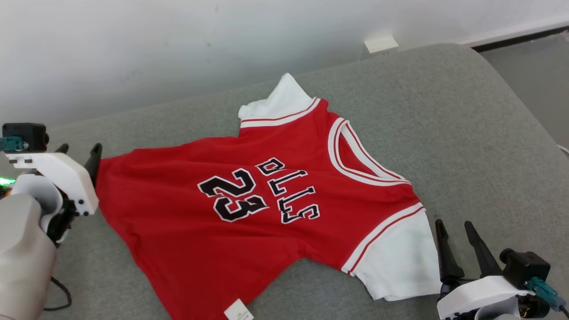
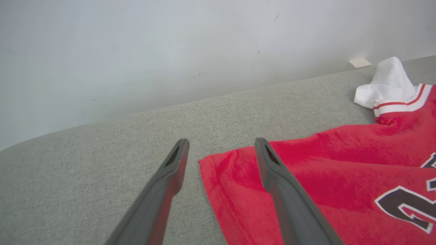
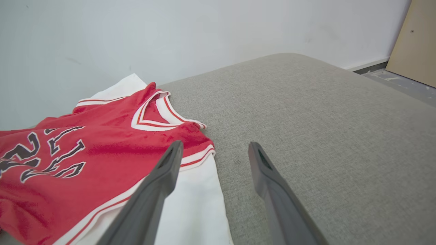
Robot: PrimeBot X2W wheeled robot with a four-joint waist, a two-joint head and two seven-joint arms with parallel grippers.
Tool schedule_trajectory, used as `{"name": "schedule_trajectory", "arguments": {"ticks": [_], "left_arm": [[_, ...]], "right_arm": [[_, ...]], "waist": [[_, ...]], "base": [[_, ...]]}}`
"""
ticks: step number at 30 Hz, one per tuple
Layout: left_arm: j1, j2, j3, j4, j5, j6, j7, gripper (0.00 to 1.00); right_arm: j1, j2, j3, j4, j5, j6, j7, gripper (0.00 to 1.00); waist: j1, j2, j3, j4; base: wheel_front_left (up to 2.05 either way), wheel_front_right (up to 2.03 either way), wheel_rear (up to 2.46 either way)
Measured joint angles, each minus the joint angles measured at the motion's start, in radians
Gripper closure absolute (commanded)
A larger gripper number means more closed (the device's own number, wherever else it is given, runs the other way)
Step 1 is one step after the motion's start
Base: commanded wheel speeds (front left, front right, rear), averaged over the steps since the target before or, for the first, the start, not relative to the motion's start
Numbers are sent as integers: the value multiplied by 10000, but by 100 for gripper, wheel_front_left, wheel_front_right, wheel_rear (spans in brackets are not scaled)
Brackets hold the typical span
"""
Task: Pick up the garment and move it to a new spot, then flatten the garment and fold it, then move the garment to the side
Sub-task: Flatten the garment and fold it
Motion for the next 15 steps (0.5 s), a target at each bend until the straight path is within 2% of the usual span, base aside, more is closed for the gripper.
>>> {"name": "schedule_trajectory", "arguments": {"ticks": [8,12,15], "left_arm": [[518,15,-433,-968,-380,0,-1770,0],[1044,-84,-320,-1592,-617,0,-2243,0],[1636,-165,-105,-2345,-650,176,-2353,0]], "right_arm": [[229,-86,21,-460,-104,0,-21,0],[461,-326,128,-1014,-104,0,-58,0],[597,-546,192,-1515,-100,0,-61,0]], "waist": [[0,0,-821,550],[-1,0,-1278,930],[-1,0,-1560,1260]], "base": [[0,0,0],[0,0,0],[0,0,0]]}}
